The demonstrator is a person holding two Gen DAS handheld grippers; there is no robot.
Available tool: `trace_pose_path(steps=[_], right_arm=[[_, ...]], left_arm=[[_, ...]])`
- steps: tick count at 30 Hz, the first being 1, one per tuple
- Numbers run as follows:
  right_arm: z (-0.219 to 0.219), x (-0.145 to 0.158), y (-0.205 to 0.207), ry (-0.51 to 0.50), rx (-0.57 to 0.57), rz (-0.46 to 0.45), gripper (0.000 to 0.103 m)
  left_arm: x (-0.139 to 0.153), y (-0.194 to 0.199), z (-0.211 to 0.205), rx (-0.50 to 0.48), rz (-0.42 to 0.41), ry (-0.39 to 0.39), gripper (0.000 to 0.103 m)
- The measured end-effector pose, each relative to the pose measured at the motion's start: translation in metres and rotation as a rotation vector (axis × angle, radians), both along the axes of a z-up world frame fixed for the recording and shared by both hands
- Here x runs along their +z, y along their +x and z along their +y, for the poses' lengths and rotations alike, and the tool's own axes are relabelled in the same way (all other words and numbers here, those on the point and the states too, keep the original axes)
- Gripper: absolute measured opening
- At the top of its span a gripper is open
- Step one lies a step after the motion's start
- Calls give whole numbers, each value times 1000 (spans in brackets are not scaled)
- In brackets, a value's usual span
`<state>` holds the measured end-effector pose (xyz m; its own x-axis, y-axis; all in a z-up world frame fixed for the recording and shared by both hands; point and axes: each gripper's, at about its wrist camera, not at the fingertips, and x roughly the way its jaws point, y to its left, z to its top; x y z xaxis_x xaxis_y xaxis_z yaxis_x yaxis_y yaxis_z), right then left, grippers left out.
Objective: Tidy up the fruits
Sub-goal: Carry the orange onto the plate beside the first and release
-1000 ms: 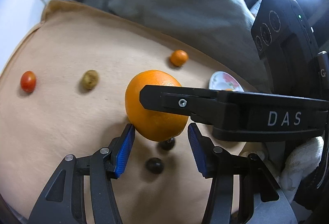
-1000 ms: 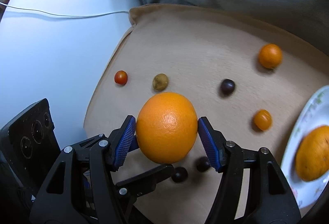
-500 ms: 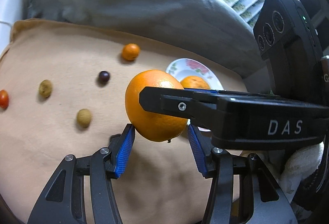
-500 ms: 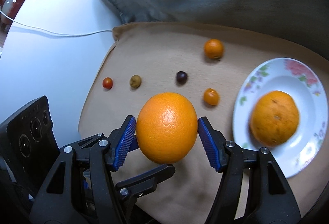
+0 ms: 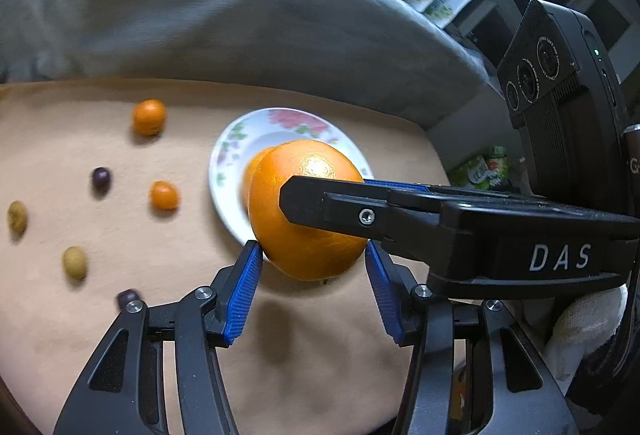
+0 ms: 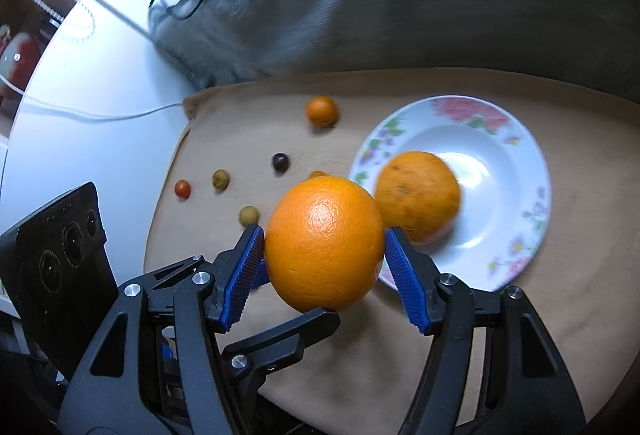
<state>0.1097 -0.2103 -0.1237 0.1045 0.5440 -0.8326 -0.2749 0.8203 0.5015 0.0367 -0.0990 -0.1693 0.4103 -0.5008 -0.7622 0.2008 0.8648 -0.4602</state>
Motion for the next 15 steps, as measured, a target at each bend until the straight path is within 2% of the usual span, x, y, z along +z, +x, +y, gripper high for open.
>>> trace_pose_path(steps=[8,15], right_arm=[[-47,-6,7,-10,-68,12,66],[-81,-17,19,-10,-85,17,66]], left_arm=[[-3,9,-40,-67,-4,4,52],[-10,18,-70,-86,-9,6,52]])
